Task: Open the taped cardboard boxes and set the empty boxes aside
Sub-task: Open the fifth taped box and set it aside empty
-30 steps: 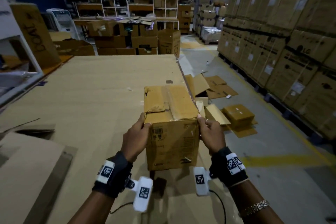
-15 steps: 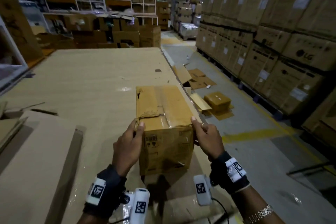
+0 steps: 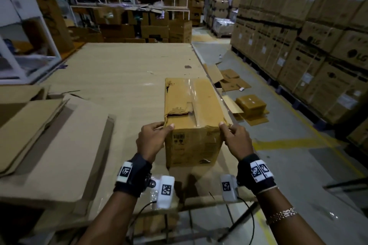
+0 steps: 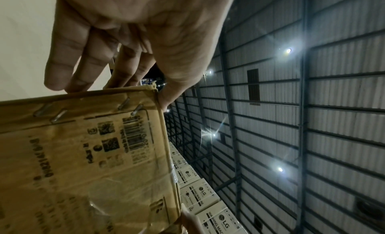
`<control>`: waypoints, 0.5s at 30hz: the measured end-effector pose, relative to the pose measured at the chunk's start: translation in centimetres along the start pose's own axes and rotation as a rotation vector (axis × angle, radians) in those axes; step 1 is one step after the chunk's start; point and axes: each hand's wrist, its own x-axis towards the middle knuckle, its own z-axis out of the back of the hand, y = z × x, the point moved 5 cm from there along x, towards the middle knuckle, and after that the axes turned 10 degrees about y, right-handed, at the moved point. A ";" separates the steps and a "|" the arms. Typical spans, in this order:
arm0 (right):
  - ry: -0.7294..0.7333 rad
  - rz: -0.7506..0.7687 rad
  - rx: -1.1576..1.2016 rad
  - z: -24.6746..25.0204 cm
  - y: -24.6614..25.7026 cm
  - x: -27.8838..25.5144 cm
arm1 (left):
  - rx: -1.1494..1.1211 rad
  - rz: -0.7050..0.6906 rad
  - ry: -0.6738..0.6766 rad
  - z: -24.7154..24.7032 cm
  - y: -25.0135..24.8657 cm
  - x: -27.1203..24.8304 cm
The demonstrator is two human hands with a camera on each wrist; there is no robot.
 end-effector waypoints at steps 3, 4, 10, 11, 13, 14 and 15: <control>0.034 0.039 0.061 0.4 -1.0 -1.7 | -0.048 -0.056 0.010 -0.3 0.6 -2.5; 0.051 0.056 0.077 0.5 -1.4 -2.4 | -0.070 -0.086 0.013 -0.4 0.8 -3.5; 0.211 0.203 0.204 0.9 -3.0 -8.3 | 0.123 -0.293 0.093 -0.9 2.1 -10.1; 0.233 0.236 0.208 0.9 -3.1 -9.4 | 0.135 -0.296 0.101 -0.8 2.7 -11.0; 0.276 0.271 0.224 0.6 -4.0 -11.2 | 0.166 -0.299 0.089 -0.7 3.9 -12.6; 0.294 0.271 0.231 0.1 -4.8 -11.8 | 0.197 -0.295 0.079 -0.9 4.7 -13.0; 0.313 0.255 0.221 -0.5 -5.8 -12.3 | 0.231 -0.283 0.071 -1.2 5.7 -13.3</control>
